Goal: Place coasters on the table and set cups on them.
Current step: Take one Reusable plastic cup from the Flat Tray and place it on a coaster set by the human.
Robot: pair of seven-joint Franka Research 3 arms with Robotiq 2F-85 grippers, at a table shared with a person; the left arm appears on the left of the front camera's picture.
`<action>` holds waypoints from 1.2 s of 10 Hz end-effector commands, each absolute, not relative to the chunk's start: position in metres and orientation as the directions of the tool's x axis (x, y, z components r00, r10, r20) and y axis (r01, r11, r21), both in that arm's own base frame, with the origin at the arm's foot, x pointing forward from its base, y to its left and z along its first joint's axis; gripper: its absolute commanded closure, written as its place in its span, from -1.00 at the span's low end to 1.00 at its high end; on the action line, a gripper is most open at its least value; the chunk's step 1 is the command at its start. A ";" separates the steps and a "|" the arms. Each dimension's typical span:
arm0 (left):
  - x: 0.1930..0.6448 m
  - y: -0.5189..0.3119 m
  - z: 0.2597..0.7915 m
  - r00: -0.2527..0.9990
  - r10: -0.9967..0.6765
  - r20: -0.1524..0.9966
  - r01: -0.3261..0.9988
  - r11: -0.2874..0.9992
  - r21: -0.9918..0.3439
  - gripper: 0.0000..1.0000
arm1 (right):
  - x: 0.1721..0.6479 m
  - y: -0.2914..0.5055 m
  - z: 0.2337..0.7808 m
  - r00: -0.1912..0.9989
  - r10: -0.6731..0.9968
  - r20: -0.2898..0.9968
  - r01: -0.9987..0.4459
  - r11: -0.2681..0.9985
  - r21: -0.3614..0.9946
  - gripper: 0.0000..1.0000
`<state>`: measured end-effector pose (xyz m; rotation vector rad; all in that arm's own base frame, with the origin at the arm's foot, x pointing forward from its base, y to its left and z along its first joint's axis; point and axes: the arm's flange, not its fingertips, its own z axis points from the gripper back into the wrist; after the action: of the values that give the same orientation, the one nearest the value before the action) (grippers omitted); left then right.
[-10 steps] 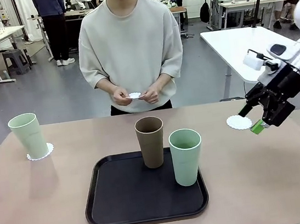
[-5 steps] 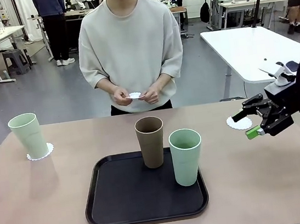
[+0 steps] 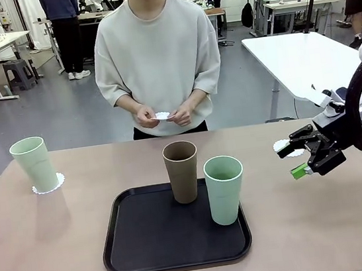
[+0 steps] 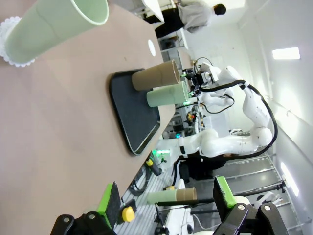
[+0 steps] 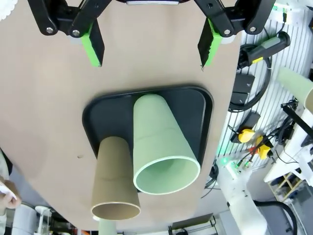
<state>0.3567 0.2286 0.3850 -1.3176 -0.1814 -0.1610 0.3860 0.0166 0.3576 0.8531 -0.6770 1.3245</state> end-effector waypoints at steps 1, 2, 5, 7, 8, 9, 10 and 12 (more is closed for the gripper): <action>0.356 0.229 0.387 0.976 -0.010 0.217 0.213 0.249 -0.945 -1.00 | 0.385 0.014 0.360 0.138 0.529 0.838 -0.988 0.021 0.150 -1.00; 0.356 0.229 0.387 0.976 -0.010 0.217 0.213 0.249 -0.945 -1.00 | 0.385 0.014 0.360 0.138 0.529 0.838 -0.988 0.021 0.150 -1.00; 0.356 0.229 0.387 0.976 -0.010 0.217 0.213 0.249 -0.945 -1.00 | 0.383 0.020 0.349 -0.002 0.496 0.868 -0.994 -0.096 0.053 -1.00; 0.356 0.229 0.387 0.976 -0.010 0.217 0.213 0.249 -0.945 -1.00 | 0.387 0.027 0.331 -0.084 0.446 0.891 -0.995 -0.081 -0.053 -1.00; 0.356 0.229 0.387 0.976 -0.010 0.217 0.213 0.249 -0.945 -1.00 | 0.386 0.027 0.326 -0.132 0.415 0.900 -0.991 -0.088 -0.104 -1.00; 0.356 0.229 0.387 0.976 -0.010 0.217 0.213 0.249 -0.945 -1.00 | 0.386 0.028 0.322 -0.123 0.398 0.909 -0.992 -0.060 -0.108 -1.00; 0.356 0.229 0.387 0.976 -0.010 0.217 0.213 0.249 -0.945 -1.00 | 0.390 0.032 0.317 -0.114 0.401 0.909 -0.993 -0.028 -0.112 -1.00; 0.356 0.229 0.387 0.976 -0.010 0.217 0.213 0.249 -0.945 -1.00 | 0.397 0.044 0.300 -0.068 0.372 0.926 -0.998 -0.010 -0.069 -1.00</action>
<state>0.3567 0.2286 0.3850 -1.3176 -0.1815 -0.1609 0.3920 0.0337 0.3154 0.8868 -0.9522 1.4356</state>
